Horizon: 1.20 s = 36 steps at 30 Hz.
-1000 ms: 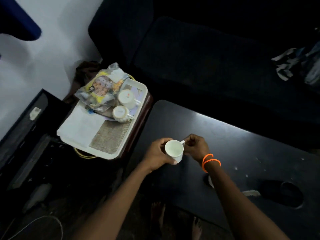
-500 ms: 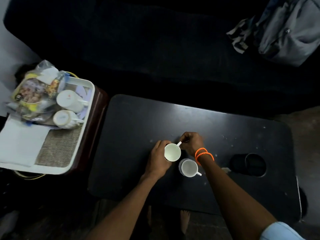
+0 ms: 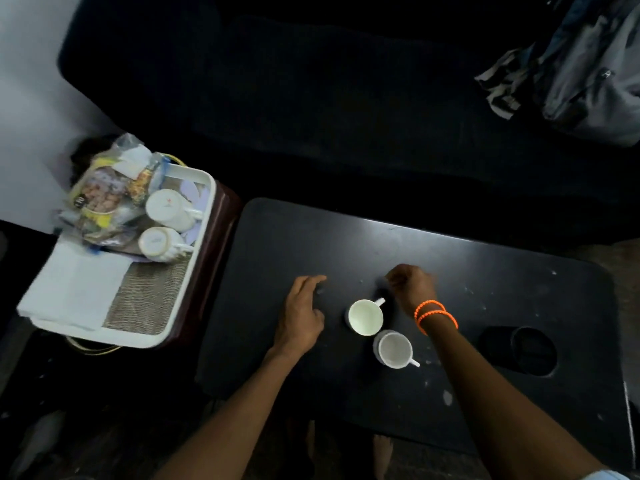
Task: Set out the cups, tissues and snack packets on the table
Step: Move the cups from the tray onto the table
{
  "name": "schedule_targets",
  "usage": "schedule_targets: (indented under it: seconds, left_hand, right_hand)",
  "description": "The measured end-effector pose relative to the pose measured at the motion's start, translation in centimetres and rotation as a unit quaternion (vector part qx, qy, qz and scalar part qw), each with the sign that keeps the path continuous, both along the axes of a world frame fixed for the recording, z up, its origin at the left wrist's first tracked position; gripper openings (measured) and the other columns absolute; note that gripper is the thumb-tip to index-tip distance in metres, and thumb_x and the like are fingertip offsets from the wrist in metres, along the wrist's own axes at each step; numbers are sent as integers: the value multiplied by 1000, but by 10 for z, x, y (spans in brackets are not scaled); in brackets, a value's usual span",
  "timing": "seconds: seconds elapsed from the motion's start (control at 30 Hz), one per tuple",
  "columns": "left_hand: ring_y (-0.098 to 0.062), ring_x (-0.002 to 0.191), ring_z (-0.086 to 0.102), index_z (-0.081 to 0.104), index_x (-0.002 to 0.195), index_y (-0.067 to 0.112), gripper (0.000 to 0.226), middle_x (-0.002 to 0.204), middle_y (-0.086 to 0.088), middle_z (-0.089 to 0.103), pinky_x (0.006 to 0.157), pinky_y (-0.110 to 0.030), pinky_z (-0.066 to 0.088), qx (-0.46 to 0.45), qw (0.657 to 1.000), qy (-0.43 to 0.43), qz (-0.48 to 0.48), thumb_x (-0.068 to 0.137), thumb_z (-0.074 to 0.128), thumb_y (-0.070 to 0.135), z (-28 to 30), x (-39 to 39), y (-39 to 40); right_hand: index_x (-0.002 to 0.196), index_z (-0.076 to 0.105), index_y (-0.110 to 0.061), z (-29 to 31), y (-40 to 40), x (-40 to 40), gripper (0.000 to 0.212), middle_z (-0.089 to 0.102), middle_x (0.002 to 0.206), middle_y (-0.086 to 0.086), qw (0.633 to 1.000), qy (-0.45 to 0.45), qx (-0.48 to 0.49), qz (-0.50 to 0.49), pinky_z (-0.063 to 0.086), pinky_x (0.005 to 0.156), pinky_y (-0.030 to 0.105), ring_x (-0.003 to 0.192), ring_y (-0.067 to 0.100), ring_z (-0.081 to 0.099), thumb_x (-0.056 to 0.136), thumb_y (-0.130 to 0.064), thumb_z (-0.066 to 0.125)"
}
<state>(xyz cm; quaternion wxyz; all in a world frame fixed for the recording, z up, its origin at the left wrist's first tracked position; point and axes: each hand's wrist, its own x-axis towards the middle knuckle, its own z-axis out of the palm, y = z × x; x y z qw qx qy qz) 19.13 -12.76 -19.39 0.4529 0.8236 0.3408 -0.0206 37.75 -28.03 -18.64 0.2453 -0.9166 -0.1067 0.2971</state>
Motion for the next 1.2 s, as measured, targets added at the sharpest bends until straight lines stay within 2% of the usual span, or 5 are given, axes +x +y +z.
schedule_targets:
  seconds: [0.3, 0.5, 0.63, 0.8, 1.2]
  left_hand:
    - [-31, 119, 53, 63, 126, 10, 44, 125, -14, 55, 102, -42, 44, 261, 920, -86, 278, 84, 74, 16, 54, -51, 160]
    - [-39, 126, 48, 58, 133, 20, 44, 138, -19, 44, 107, -47, 44, 89, 912, 23, 399, 95, 63, 42, 54, -86, 230]
    - [-38, 120, 56, 64, 127, 22, 43, 133, -21, 58, 103, -45, 49, 34, 928, 37, 369, 100, 50, 53, 54, -95, 255]
    - [-35, 104, 72, 65, 126, 25, 49, 126, -12, 67, 69, -45, 67, -162, 885, -9, 437, 95, 56, 61, 62, -101, 270]
    - [-22, 98, 72, 52, 118, 18, 54, 122, -13, 67, 81, -40, 63, -324, 855, -111, 389, 77, 86, 6, 80, -95, 230]
  right_hand:
    - [101, 76, -7, 39, 155, -63, 20, 77, 98, 13, 987, -3, 131, 92, 51, 89, 31, 91, 26, 70, 83, -5, 69]
    - [104, 71, -10, 47, 265, -148, 15, 69, 76, 14, 948, 202, 239, 52, 61, 66, 41, 64, 28, 67, 91, -10, 64]
    - [126, 65, -13, 47, 307, -171, 35, 75, 96, 17, 950, 225, 212, 41, 60, 86, 45, 87, 32, 74, 92, -22, 63]
    - [102, 72, -5, 48, 322, -178, 25, 76, 97, 23, 935, 291, 201, -31, 63, 78, 46, 73, 27, 71, 95, -26, 60]
    - [81, 67, -13, 50, 270, -157, 8, 70, 75, 14, 911, 282, 286, -97, 59, 62, 32, 61, 23, 66, 89, -11, 70]
